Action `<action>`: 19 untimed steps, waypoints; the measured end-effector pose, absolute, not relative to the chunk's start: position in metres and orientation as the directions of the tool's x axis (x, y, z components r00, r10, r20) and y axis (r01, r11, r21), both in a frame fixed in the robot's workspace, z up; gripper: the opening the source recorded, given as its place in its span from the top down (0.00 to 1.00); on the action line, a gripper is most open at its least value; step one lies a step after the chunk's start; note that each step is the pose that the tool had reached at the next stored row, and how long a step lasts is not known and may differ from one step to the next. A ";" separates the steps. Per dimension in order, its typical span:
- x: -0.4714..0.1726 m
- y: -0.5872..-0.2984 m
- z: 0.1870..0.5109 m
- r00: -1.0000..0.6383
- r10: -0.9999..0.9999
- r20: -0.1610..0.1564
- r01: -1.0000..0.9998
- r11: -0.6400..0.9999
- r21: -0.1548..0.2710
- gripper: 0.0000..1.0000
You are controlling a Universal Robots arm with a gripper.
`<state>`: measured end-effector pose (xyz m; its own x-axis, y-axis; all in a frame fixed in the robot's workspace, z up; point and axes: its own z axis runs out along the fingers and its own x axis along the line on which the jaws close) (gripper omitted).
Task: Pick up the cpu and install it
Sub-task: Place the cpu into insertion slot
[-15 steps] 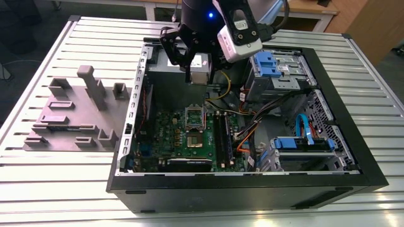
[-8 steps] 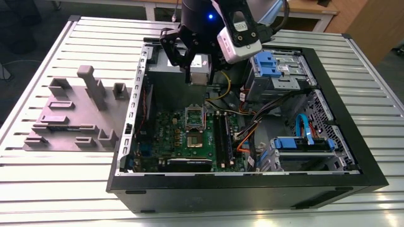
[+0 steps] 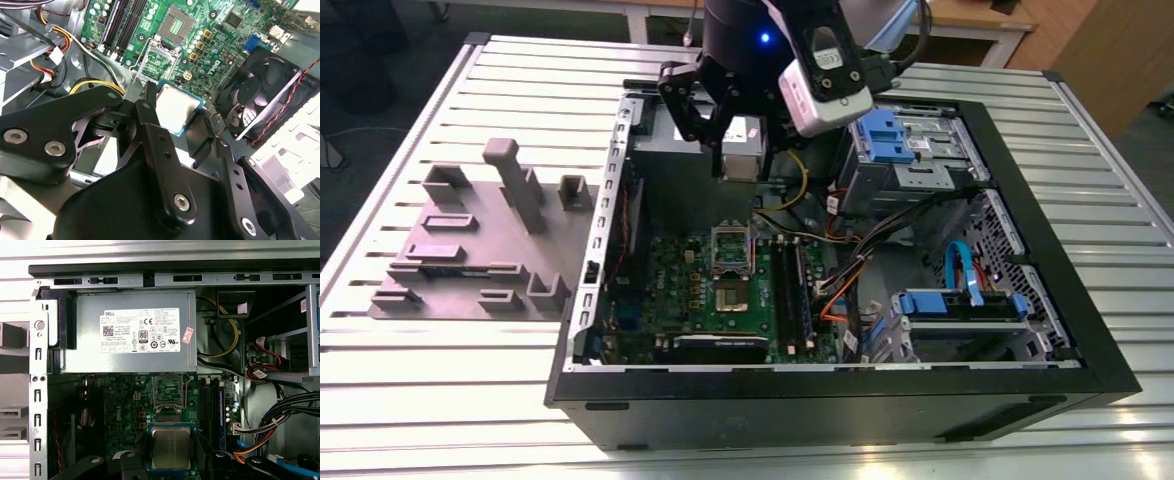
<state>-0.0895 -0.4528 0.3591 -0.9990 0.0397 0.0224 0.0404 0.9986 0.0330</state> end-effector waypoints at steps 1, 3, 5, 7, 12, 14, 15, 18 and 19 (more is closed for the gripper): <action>-0.090 -0.453 0.359 -0.999 0.040 0.022 0.040 0.999 0.033 0.53; -0.090 -0.453 0.359 -0.999 0.040 0.022 0.040 0.999 0.033 0.53; -0.090 -0.453 0.358 -0.999 0.040 0.022 0.040 0.999 0.033 0.53; -0.090 -0.453 0.358 -0.999 0.040 0.022 0.040 0.999 0.033 0.53; -0.090 -0.453 0.357 -0.999 0.040 0.022 0.040 0.999 0.033 0.53; -0.090 -0.453 0.357 -0.999 0.040 0.022 0.040 0.999 0.033 0.53; -0.090 -0.453 0.356 -0.999 0.040 0.022 0.040 0.999 0.033 0.53; -0.090 -0.453 0.356 -0.999 0.040 0.022 0.040 0.999 0.033 0.53; -0.090 -0.453 0.356 -0.999 0.040 0.022 0.040 0.999 0.033 0.53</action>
